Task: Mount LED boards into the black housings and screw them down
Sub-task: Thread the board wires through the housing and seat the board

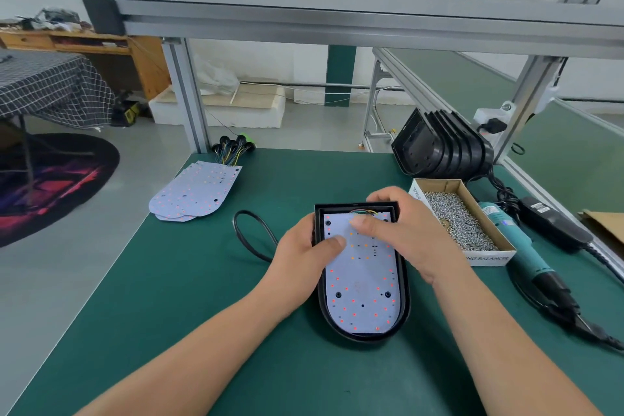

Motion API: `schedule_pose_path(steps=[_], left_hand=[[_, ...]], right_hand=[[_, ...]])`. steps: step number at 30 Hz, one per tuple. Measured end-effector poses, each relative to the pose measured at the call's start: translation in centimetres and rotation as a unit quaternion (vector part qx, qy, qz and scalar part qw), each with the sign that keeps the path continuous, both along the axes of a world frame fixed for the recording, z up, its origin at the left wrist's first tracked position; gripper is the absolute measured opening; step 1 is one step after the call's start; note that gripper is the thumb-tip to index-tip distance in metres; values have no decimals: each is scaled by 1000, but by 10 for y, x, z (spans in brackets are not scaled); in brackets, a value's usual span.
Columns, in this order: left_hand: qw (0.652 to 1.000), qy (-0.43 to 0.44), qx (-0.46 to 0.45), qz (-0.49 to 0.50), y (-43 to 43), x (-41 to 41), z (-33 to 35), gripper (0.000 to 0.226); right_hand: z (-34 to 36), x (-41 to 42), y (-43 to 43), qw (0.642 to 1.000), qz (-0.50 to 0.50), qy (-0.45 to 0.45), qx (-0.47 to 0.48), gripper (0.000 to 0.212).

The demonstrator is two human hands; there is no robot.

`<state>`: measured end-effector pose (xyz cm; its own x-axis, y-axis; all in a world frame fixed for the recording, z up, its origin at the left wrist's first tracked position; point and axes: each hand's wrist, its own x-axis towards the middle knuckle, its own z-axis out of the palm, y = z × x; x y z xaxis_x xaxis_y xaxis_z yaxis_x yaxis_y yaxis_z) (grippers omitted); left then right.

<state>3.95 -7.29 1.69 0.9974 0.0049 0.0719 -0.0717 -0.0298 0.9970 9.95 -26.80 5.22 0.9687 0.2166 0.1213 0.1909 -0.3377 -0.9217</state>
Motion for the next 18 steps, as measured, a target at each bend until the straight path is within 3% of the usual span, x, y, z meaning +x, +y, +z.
schedule_pose_path(steps=[5, 12, 15, 18], left_hand=[[1000, -8, 4, -4, -2, -1, 0, 37], [998, -8, 25, -51, 6, 0, -6, 31], [992, -45, 93, -79, 7, -3, -3, 39], [967, -112, 225, -33, 9, 2, -4, 38]], right_hand=[[12, 7, 5, 991, 20, -79, -106, 28], [9, 17, 2, 990, 45, -49, -127, 37], [9, 20, -13, 987, 90, -3, -131, 39], [7, 21, -27, 982, 118, 9, -143, 37]])
